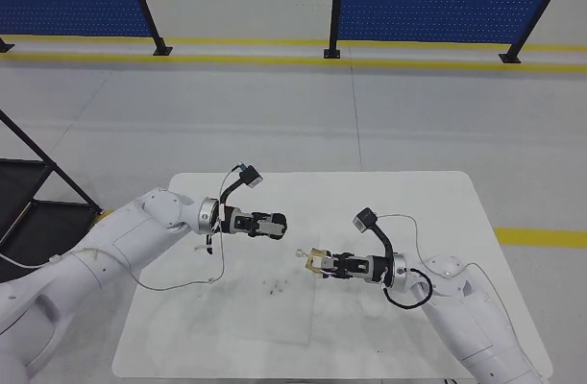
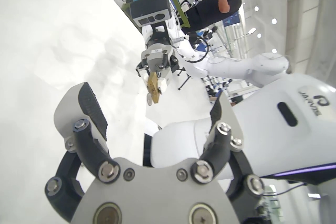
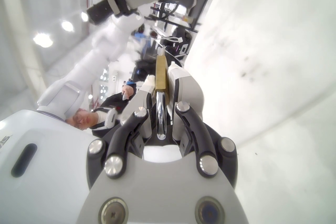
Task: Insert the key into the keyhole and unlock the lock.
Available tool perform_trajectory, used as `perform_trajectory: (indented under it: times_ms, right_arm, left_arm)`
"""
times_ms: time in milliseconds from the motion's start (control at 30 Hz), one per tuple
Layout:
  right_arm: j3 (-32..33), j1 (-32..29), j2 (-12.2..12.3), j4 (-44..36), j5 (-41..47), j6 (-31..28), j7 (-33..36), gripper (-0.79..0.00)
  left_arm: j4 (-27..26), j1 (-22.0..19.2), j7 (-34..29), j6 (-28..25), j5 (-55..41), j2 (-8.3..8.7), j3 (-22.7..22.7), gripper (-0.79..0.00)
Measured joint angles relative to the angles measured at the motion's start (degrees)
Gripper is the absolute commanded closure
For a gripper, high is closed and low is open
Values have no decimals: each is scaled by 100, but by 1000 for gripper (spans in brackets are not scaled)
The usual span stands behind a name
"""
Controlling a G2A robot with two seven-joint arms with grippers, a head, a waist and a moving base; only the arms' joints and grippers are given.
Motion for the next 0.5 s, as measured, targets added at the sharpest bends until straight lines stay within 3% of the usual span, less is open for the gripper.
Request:
perform_trajectory:
  times_ms: [133, 500]
  right_arm:
    - [0, 0, 0, 0, 0, 0, 0, 0]
    - [0, 0, 0, 0, 0, 0, 0, 0]
  left_arm:
    - [74, 92, -454, 456, -75, -72, -80, -785]
    - [323, 350, -680, 685, 97, -367, -243, -785]
